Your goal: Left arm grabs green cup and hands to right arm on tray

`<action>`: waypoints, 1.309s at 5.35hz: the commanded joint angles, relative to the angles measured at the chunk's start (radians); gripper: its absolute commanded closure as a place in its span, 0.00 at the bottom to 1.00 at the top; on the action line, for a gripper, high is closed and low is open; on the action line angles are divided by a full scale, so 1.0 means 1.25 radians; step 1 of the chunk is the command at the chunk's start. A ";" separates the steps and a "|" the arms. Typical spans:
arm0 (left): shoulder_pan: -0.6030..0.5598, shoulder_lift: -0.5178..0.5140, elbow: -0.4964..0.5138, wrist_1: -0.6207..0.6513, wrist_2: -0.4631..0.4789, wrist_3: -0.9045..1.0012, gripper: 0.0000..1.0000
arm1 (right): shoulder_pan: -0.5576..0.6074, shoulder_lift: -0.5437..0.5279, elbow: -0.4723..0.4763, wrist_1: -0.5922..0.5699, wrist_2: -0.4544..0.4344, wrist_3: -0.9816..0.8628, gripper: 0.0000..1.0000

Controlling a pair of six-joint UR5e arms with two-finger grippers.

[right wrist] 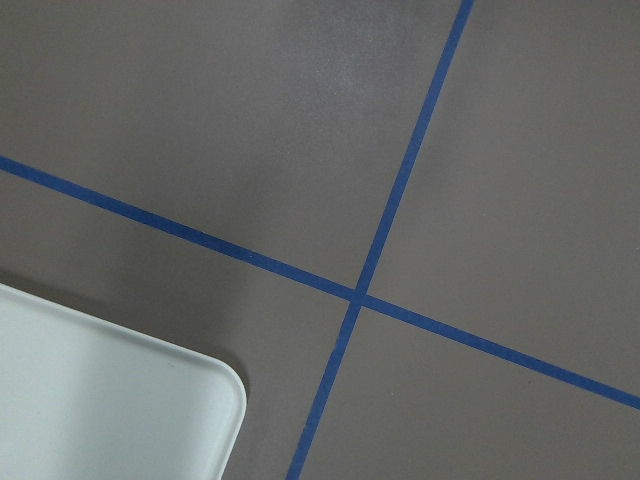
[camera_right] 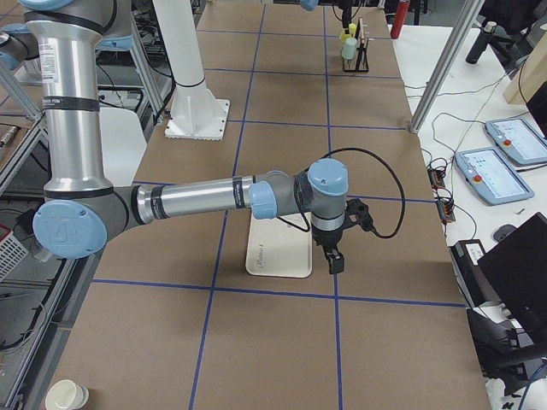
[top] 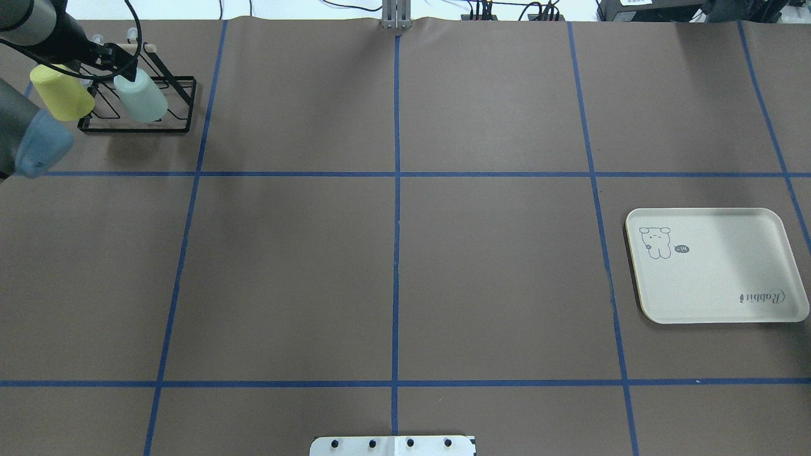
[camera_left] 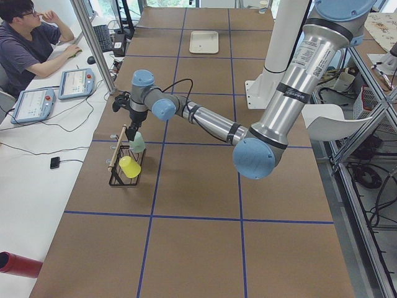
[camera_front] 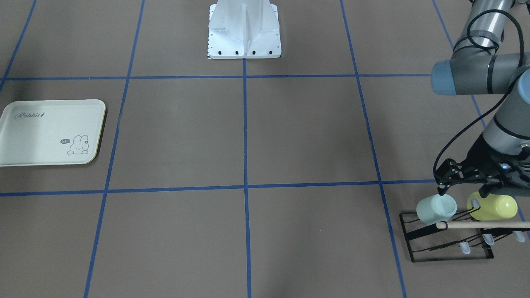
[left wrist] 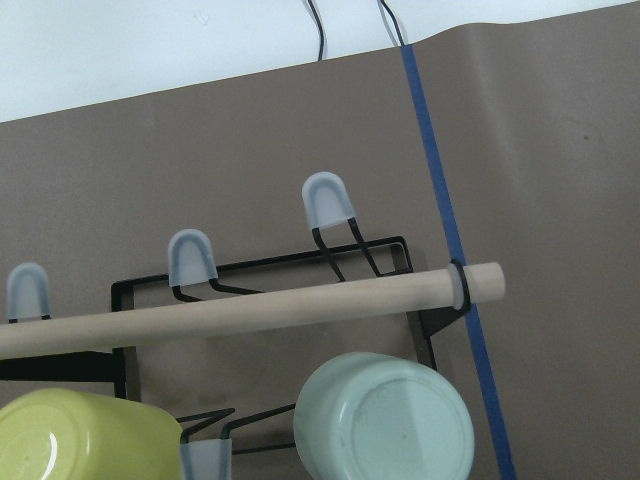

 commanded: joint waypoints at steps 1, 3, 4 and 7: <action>0.047 -0.022 0.002 0.060 0.079 -0.001 0.00 | -0.001 0.000 0.000 0.000 0.001 0.002 0.00; 0.057 -0.047 0.046 0.070 0.090 0.006 0.00 | -0.001 0.000 0.000 0.000 0.001 0.002 0.00; 0.058 -0.053 0.064 0.068 0.090 0.007 0.00 | -0.001 0.000 -0.001 0.000 0.001 0.002 0.00; 0.058 -0.065 0.081 0.070 0.090 0.007 0.17 | -0.001 0.000 -0.001 0.000 0.001 0.002 0.00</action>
